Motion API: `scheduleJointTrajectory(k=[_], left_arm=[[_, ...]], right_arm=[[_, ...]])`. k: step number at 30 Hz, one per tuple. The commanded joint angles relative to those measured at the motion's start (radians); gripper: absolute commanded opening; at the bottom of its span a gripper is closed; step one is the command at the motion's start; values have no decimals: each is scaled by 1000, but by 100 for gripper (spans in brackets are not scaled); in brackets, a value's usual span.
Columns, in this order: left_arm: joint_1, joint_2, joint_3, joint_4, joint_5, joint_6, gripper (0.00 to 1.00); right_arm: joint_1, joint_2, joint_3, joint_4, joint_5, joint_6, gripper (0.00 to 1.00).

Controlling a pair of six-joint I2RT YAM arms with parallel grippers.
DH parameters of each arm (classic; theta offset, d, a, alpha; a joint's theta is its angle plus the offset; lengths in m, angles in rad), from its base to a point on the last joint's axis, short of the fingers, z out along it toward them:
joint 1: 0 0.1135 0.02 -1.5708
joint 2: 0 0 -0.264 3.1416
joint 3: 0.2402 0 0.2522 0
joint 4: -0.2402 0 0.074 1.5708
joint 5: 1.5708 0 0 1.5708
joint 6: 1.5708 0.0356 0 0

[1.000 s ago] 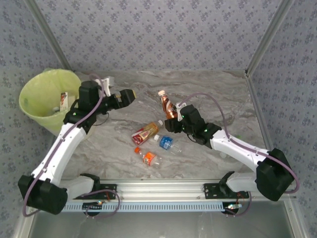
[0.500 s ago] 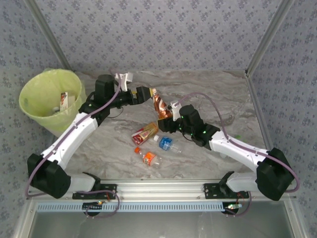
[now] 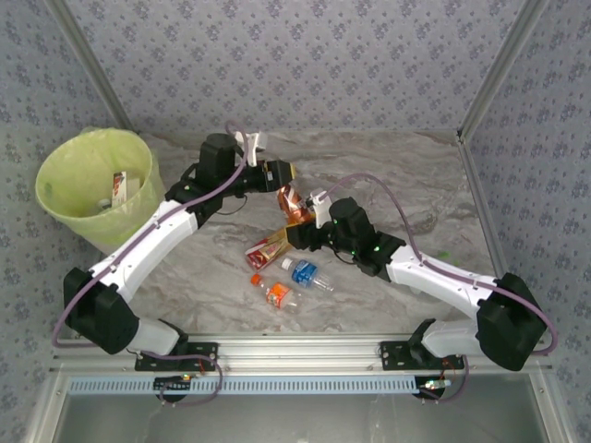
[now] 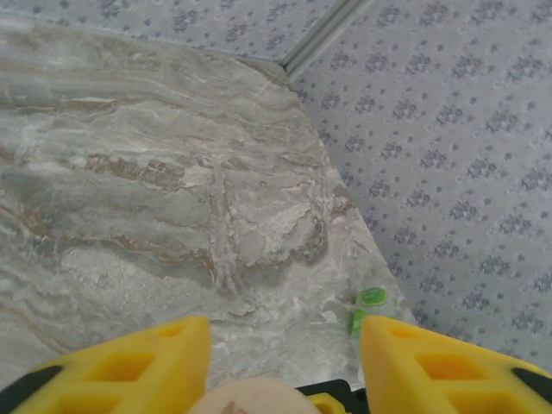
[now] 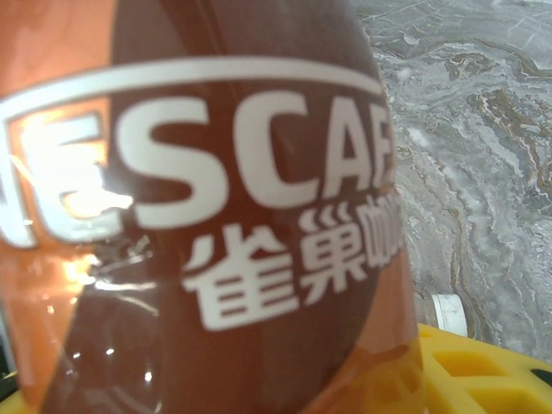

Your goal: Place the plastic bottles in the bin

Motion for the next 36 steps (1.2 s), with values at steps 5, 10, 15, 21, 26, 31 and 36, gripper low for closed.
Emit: scheduleJointTrajectory(k=[5,10,15,21,26,31,36], left_arm=[[-1,-7,29,0,-22,8,28],[-1,-6,25,1,-21,-2,0],[-1,-23,20,-9,-50,11,0],[1,-63,-6,-18,-126,36,0],[5,-101,-22,-36,-182,52,0],[25,-142,-9,-90,-257,80,0],[38,-180,33,-141,-312,118,0]], right_arm=[[10,16,30,40,-14,4,52],[11,15,32,33,-26,-1,57],[9,0,55,-63,-8,-38,77],[-5,-65,48,-170,78,-90,92],[-19,-136,1,-183,181,-97,100],[-37,-190,-41,-197,321,-60,100],[-56,-213,-63,-216,426,0,100]])
